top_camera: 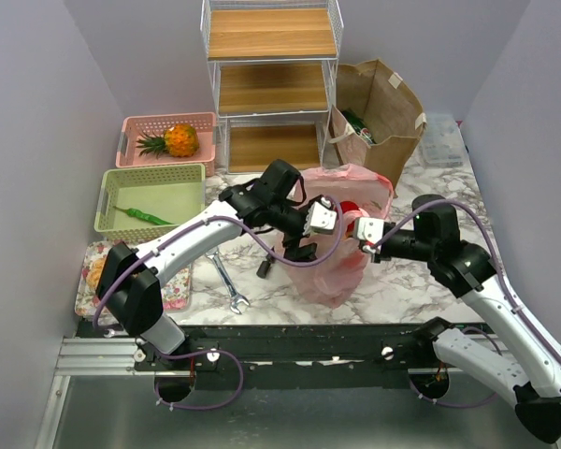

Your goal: Untie the knot of the grocery bags and take out the mixed food

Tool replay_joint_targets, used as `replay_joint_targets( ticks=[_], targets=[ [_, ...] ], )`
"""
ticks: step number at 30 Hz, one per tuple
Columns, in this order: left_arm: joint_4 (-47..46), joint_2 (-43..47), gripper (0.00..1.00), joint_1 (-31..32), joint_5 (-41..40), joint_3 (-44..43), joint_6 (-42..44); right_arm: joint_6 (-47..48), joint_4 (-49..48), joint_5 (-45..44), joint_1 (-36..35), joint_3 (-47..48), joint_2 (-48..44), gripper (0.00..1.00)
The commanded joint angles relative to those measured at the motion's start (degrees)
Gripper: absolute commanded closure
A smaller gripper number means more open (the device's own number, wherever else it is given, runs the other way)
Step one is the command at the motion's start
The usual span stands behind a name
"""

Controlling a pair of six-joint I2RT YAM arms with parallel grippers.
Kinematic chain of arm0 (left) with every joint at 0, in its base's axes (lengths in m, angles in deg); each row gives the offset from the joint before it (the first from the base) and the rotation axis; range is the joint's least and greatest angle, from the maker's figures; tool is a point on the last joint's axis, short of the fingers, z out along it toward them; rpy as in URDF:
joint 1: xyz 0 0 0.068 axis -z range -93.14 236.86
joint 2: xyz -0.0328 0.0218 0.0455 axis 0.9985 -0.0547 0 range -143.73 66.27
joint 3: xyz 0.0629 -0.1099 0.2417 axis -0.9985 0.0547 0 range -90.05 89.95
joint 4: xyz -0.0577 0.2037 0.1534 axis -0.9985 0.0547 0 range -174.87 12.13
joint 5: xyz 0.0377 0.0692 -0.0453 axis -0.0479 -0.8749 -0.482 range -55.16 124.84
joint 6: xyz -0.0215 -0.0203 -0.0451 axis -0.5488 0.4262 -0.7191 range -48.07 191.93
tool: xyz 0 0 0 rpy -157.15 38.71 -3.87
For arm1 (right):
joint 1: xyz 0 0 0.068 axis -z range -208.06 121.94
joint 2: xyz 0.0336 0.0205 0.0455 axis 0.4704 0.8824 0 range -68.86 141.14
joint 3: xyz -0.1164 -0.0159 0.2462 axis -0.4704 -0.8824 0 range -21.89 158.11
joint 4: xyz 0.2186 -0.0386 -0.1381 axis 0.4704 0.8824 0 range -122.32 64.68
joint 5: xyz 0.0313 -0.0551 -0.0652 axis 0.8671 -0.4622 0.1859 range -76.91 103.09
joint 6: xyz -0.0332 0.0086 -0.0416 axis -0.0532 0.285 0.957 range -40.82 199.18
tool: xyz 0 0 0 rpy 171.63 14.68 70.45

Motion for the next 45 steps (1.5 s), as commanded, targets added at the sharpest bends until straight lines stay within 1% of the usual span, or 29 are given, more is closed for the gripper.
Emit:
replay_joint_targets(
  ticks=[1,3,4,5,6,8,10,12,14,15,17,18,20,22,24,25,26,28,30,31,33,36,40,44,45],
  targets=[
    [2.8,0.7,0.34,1.1,4.6,-4.8,0.2,-0.8,0.9,-6.5,-0.2,1.7,0.6,0.96],
    [5.9,3.3,0.58,0.3,4.3,-4.5,-0.4,-2.0,2.0,-9.6,-0.2,2.7,1.2,0.99],
    [5.5,5.6,0.68,-0.9,3.8,-3.0,-1.5,-2.3,2.9,-10.7,-0.2,3.2,1.3,0.99],
    [4.0,8.2,0.87,-2.3,3.5,-0.6,-3.1,-2.3,3.9,-11.7,-0.2,3.4,1.2,0.99],
    [1.5,10.6,1.0,-4.3,2.2,1.7,-4.8,-2.7,4.5,-12.6,-0.1,3.4,0.8,0.99],
    [-2.7,15.7,1.0,-7.5,-1.1,6.3,-6.2,-4.0,4.9,-14.9,-0.1,3.1,0.2,0.99],
    [-8.2,20.0,1.0,-9.3,-7.0,10.2,-7.7,-5.4,5.0,-17.4,-0.1,2.6,0.1,0.99],
    [-15.3,24.2,1.0,-10.1,-12.1,15.0,-8.4,-8.6,5.4,-20.6,-0.1,2.8,1.0,0.99],
    [-23.0,28.4,1.0,-9.5,-16.9,20.8,-6.4,-11.4,6.6,-22.2,-0.1,3.4,2.3,0.99],
    [-27.8,30.5,1.0,-8.2,-20.1,24.1,-4.5,-13.4,6.7,-22.5,0.0,3.7,2.9,0.99],
    [-36.9,33.8,1.0,-4.3,-27.5,33.0,3.4,-17.0,6.5,-22.0,-0.1,4.2,4.2,0.99],
    [-40.5,35.3,1.0,-2.4,-29.9,37.9,8.9,-18.6,6.3,-21.3,-0.1,4.7,4.9,0.99],
    [-45.5,37.7,1.0,0.6,-30.9,45.0,16.3,-21.6,5.7,-19.9,-0.1,5.2,6.5,0.99],
    [-44.1,40.7,0.95,2.3,-28.8,48.8,22.0,-23.2,4.7,-18.6,-0.1,5.2,7.2,0.99],
    [-40.4,44.3,0.82,3.4,-27.0,50.9,25.8,-23.9,4.6,-17.4,-0.1,4.8,7.3,0.99],
    [-37.0,46.1,0.75,3.6,-26.1,50.8,26.0,-24.0,4.8,-16.9,-0.1,4.5,7.2,0.99],
    [-32.5,48.1,0.67,3.7,-25.1,49.4,24.5,-23.9,5.0,-16.4,-0.1,4.2,7.1,0.99],
    [-23.7,50.0,0.4,3.7,-23.6,43.6,16.5,-23.3,5.3,-15.5,-0.1,3.7,6.2,0.99],
    [-15.0,48.9,0.2,3.5,-21.7,35.6,7.2,-22.6,4.9,-15.0,-0.1,2.9,5.0,0.99],
    [-12.1,47.6,0.15,3.5,-20.0,31.2,3.1,-22.2,4.7,-14.6,-0.1,2.6,4.5,0.99],
    [-7.5,44.4,0.08,3.5,-16.6,23.7,-4.7,-21.0,4.7,-13.7,-0.1,2.2,4.0,0.99],
    [-7.5,38.0,0.04,3.5,-15.4,15.3,-16.3,-19.8,4.0,-12.8,-0.1,2.0,3.9,0.99],
    [-6.2,27.5,0.04,2.4,-10.7,4.8,-24.3,-18.6,3.8,-12.5,-0.1,2.9,4.8,0.99],
    [-6.5,19.5,0.04,2.6,-6.7,-0.8,-29.7,-17.9,3.1,-12.5,-0.1,3.4,4.9,0.99],
    [-6.4,18.1,0.12,2.5,-5.4,-1.8,-30.2,-18.1,2.8,-12.7,-0.1,3.5,4.8,0.99]
  ],
)
